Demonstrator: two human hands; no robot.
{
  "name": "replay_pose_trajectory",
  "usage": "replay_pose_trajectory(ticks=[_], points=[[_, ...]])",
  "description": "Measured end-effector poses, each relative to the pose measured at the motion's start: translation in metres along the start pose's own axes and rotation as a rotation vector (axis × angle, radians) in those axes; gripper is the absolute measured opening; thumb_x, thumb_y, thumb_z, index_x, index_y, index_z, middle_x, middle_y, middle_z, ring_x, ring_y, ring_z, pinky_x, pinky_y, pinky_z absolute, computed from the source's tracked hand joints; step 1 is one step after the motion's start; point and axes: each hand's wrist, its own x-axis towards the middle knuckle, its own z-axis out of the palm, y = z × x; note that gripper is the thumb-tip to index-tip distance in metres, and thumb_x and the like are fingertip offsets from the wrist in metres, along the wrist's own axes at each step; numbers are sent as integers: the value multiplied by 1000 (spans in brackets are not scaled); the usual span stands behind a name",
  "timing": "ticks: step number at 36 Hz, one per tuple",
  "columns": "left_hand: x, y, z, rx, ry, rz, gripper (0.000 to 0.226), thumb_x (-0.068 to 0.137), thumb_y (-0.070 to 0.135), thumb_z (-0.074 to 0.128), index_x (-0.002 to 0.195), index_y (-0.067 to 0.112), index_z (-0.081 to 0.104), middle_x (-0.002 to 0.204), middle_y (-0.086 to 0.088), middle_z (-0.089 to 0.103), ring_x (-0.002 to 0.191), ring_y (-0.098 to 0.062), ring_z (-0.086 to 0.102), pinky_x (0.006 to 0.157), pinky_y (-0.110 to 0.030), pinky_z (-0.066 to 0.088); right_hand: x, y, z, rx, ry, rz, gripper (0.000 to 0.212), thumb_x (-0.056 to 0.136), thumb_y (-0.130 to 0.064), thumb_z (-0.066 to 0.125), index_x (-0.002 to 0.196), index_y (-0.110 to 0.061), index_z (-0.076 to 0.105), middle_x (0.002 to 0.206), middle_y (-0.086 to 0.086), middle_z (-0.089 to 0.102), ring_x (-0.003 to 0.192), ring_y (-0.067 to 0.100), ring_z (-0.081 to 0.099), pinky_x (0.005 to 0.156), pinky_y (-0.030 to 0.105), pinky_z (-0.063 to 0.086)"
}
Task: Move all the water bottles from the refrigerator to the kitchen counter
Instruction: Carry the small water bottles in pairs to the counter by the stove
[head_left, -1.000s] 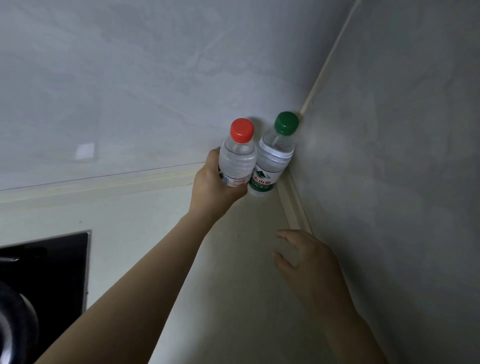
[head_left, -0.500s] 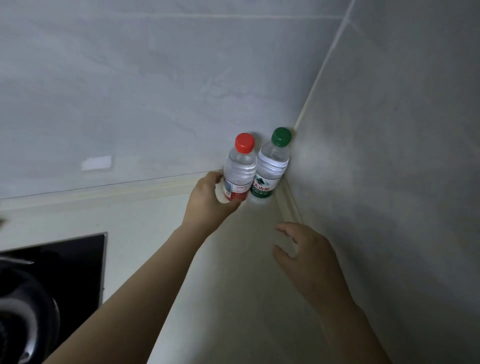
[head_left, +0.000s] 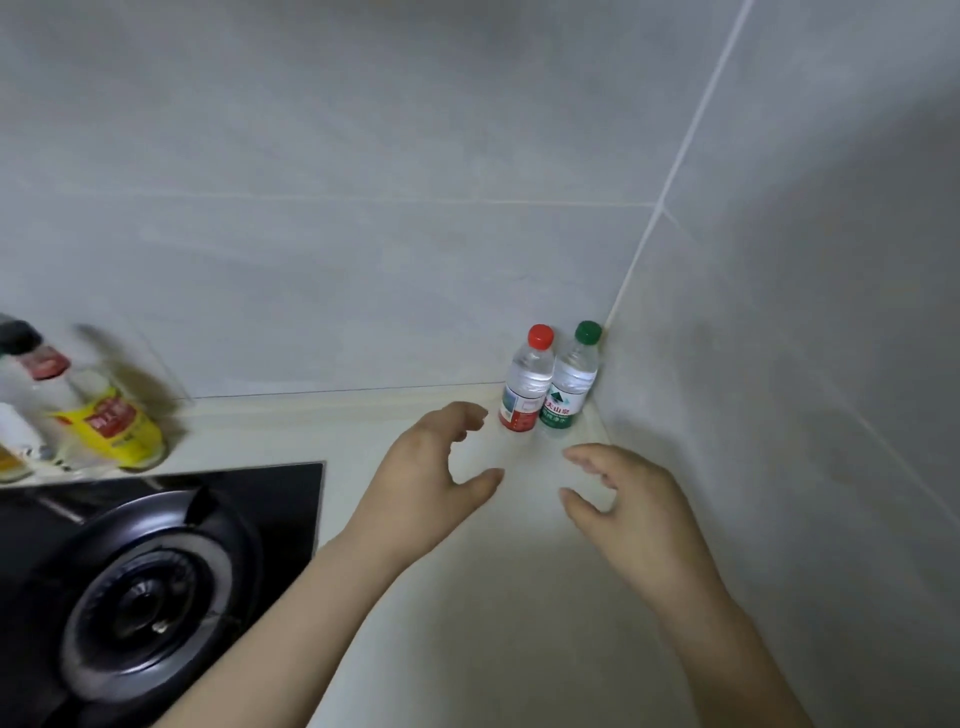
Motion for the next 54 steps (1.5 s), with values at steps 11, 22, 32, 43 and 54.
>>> replay_pose_trajectory(ticks=[11, 22, 32, 43, 54], points=[[-99, 44, -59, 195, 149, 100, 57, 86, 33, 64, 138, 29, 39, 131, 16, 48, 120, -2, 43, 97, -12, 32, -60, -58, -29, 107, 60, -166, 34, 81, -20, 71, 113, -30, 66, 99, -23, 58, 97, -1, 54, 88, 17, 39], [-181, 63, -80, 294, 401, -90, 54, 85, 32, 66, 134, 27, 46, 128, 17, 52, 120, 0, 46, 94, -7, 29, -80, -91, -34, 129, -96, -447, 32, 79, -21, 73, 108, -33, 67, 101, -22, 63, 97, -2, 58, 87, 19, 45], [-276, 60, -68, 351, 625, -412, 49, 81, 33, 68, 127, 32, 50, 119, 21, 55, 113, 0, 50, 95, -18, 40, -111, -127, 6, 124, -386, -729, 32, 81, -24, 71, 110, -34, 66, 99, -27, 59, 91, -9, 55, 90, 20, 47], [-389, 80, -68, 376, 851, -690, 45, 87, 41, 60, 128, 43, 40, 117, 35, 41, 105, 17, 38, 84, 6, 25, -187, -189, 43, 148, -669, -1019, 35, 83, -25, 69, 117, -34, 64, 112, -23, 61, 104, -4, 56, 92, 15, 46], [-500, 104, -64, 394, 1046, -888, 44, 88, 44, 58, 126, 47, 36, 115, 36, 38, 109, 10, 39, 91, -4, 31, -293, -237, 62, 131, -778, -1332, 36, 83, -28, 68, 118, -34, 63, 113, -23, 62, 101, -8, 53, 89, 5, 39]])
